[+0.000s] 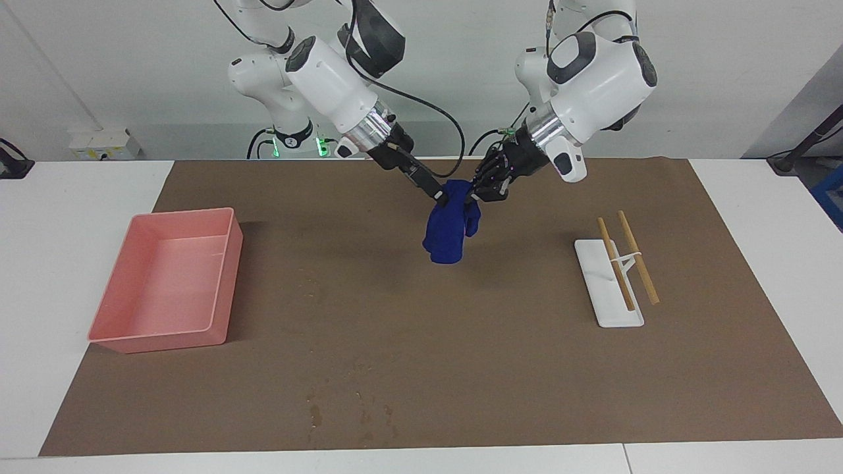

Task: Wipe water with towel using both arms
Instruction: 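Grasp the towel with the right gripper while the left gripper holds it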

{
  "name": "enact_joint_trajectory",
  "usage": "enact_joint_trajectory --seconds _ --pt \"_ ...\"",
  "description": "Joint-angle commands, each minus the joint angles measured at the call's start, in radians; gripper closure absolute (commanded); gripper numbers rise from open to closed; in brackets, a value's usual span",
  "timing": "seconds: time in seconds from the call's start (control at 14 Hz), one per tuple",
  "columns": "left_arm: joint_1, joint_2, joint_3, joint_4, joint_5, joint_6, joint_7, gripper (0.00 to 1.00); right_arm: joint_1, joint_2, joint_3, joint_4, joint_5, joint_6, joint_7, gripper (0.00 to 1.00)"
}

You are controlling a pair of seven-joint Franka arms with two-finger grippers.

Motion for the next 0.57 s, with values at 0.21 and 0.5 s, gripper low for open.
enact_joint_trajectory --seconds 0.21,0.5 --pt "-0.069 -0.049 0.011 -0.049 -0.022 0.022 0.032 1.0 -0.018 0.001 0.001 -0.002 0.114 0.048 0.018 0.0" --pt "-0.081 -0.057 0.011 -0.046 -0.036 0.035 0.066 1.0 -0.018 -0.003 0.001 -0.016 0.134 0.07 0.117 0.0"
